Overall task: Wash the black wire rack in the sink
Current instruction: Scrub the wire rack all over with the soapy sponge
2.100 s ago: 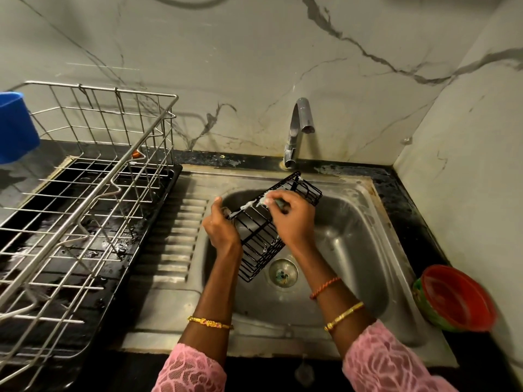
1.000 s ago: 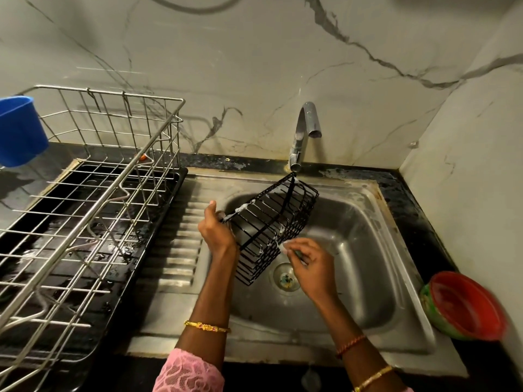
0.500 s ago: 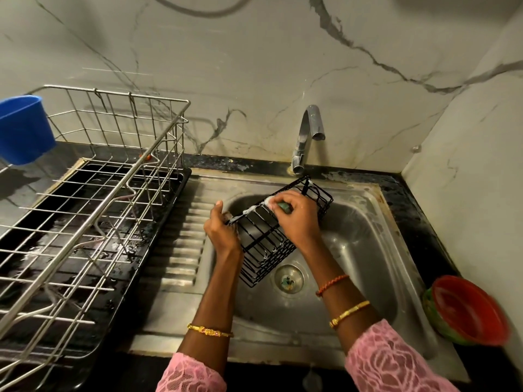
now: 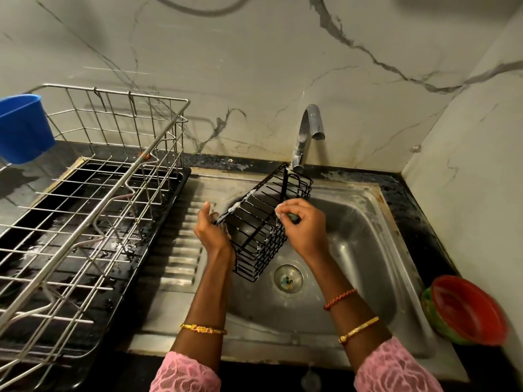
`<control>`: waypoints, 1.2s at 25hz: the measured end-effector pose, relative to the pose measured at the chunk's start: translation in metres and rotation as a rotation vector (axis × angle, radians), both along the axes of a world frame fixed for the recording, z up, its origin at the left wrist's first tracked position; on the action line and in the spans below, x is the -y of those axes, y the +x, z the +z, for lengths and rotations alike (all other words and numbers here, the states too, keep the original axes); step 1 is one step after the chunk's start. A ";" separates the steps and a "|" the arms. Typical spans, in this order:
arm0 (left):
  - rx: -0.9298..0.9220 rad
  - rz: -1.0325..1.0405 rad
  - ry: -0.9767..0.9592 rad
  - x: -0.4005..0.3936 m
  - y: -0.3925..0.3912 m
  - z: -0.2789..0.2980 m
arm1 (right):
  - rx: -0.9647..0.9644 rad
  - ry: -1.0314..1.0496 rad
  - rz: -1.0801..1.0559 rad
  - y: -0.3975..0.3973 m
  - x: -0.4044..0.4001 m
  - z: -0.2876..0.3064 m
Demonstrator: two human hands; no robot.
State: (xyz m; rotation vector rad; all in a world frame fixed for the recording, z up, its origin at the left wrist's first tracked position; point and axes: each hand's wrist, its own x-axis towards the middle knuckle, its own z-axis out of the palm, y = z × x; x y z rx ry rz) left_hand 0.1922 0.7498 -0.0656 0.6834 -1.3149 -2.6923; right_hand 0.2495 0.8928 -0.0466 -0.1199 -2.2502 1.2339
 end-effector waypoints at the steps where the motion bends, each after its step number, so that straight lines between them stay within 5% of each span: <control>1: 0.010 0.025 -0.005 0.001 0.002 0.005 | -0.012 -0.018 -0.009 0.001 0.002 -0.002; 6: -0.013 0.095 -0.040 0.001 0.007 0.017 | 0.128 -0.177 -0.106 0.031 0.003 -0.027; 9: -0.035 0.045 -0.068 -0.001 0.007 0.015 | -0.010 -0.219 -0.183 0.021 -0.008 -0.011; 12: -0.064 0.040 -0.102 -0.004 0.010 0.017 | -0.124 -0.134 -0.150 -0.010 -0.013 0.018; 19: -0.063 0.012 -0.062 -0.009 0.010 0.006 | 0.050 0.095 0.014 -0.029 -0.006 0.014; 25: -0.033 -0.022 -0.088 -0.005 0.011 0.000 | 0.021 0.122 -0.024 0.017 -0.022 -0.007; 30: -0.115 -0.046 -0.172 -0.019 0.022 0.016 | 0.118 0.124 0.039 -0.020 -0.016 0.013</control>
